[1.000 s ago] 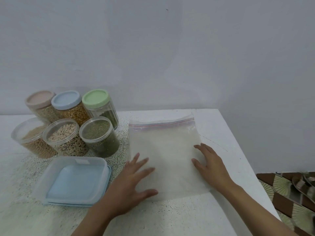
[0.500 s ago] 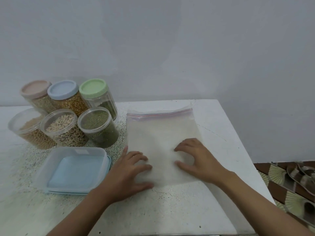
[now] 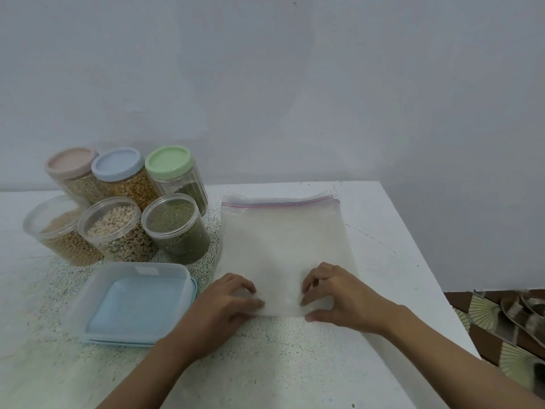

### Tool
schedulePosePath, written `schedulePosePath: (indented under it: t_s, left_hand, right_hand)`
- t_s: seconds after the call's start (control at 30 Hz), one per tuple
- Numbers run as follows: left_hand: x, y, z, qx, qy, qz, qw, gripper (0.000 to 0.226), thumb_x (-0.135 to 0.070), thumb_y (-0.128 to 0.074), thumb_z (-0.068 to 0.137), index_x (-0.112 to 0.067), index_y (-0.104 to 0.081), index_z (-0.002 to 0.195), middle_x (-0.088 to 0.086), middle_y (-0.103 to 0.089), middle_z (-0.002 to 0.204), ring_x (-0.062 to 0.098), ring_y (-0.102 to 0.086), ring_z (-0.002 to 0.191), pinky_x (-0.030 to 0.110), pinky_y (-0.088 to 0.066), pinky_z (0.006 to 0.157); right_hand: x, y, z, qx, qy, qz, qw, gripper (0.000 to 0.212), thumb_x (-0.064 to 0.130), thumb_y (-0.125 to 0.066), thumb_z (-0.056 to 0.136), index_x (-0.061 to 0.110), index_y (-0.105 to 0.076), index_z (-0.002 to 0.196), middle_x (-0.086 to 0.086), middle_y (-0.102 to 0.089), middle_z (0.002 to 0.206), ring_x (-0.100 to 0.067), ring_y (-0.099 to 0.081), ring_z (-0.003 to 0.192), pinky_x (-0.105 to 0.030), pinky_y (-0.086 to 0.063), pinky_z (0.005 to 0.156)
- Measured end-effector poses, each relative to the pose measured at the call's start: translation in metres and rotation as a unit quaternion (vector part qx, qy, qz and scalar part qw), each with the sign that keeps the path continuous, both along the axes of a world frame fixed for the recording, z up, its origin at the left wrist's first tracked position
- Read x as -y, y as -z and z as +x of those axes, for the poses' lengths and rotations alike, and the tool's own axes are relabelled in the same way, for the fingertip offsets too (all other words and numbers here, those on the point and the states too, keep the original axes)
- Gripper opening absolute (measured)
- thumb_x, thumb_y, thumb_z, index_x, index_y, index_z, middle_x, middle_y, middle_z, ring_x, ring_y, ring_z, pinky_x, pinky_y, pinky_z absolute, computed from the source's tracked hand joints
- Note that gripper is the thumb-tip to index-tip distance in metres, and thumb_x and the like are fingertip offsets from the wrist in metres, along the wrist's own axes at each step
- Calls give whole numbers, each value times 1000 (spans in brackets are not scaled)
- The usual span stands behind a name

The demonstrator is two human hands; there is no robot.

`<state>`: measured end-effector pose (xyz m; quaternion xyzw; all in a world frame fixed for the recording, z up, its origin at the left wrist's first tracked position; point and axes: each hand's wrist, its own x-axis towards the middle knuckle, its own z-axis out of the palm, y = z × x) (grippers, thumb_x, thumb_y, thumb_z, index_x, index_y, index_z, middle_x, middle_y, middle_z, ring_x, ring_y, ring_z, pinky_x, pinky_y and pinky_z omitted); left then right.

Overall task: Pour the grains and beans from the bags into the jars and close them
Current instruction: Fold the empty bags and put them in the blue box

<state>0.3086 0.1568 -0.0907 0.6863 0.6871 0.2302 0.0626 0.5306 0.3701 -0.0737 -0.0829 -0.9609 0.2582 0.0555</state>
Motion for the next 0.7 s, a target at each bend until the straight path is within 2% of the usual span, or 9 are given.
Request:
schedulePosePath:
  t_s: [0.03,0.1,0.17,0.23,0.27,0.37,0.43,0.57,0.7]
  left_hand:
    - [0,0,-2,12,-1,-9,1000,29,-43,-68,91,-37,-72,120,-12,-60,123,3,-51,122,31,-45,104]
    - [0,-4,0,55,-21,-37,998,51,-69,-62,88,-39,-68,129,-16,-53,133,-4,-38,136,26,-25,121]
    - [-3,-10,2,84,-78,-34,993,64,-79,-54,86,-39,-62,136,-15,-47,142,-2,-28,145,23,-19,121]
    - [-15,-18,5,90,-167,-18,982,67,-73,-48,91,-35,-52,146,-5,-39,153,9,-24,149,29,-20,120]
    - [-24,-23,6,103,-217,-35,970,67,-66,-49,94,-33,-44,152,1,-32,158,15,-20,151,34,-21,121]
    - [-53,-36,1,148,-320,-130,927,69,-47,-51,102,-27,-21,161,11,-11,168,29,-7,156,46,-17,123]
    - [-70,-37,-8,147,-336,-157,917,68,-45,-49,104,-25,-19,162,12,-11,169,34,-6,156,49,-17,123]
    - [-84,-23,-22,133,-334,-176,917,60,-40,-50,103,-29,-29,158,5,-19,169,34,-9,156,46,-13,124]
    - [-85,-18,-22,113,-320,-172,925,54,-33,-49,105,-30,-32,156,2,-17,169,32,-8,156,43,-13,124]
  right_hand:
    - [0,0,1,-2,9,-16,1000,30,51,-82,78,32,-79,101,18,-63,106,-4,-54,102,-26,-44,88]
    - [1,-2,3,-17,43,-60,997,37,60,-79,77,30,-79,99,20,-64,102,-4,-57,101,-24,-46,86]
    - [-1,-2,2,-73,114,-67,989,35,62,-72,84,29,-78,96,20,-65,98,-4,-59,99,-25,-48,85]
    - [-6,-1,-3,-137,216,-36,966,28,51,-65,93,26,-76,99,16,-63,101,-7,-56,103,-26,-44,85]
    - [-10,0,-7,-145,270,-22,952,27,46,-63,95,25,-74,107,11,-62,109,-12,-53,110,-26,-42,88]
    - [-26,0,-20,-60,380,-60,921,47,42,-60,98,24,-53,141,-6,-45,143,-25,-36,137,-37,-41,102]
    - [-37,0,-28,-13,398,-110,911,59,42,-60,99,22,-40,151,-10,-38,153,-29,-32,143,-43,-37,109]
    - [-52,5,-33,-27,393,-128,910,62,28,-72,93,20,-44,147,-8,-49,147,-28,-41,138,-38,-36,107]
    - [-56,10,-29,-40,396,-131,908,58,17,-76,88,19,-51,140,-3,-55,143,-25,-46,134,-29,-34,101]
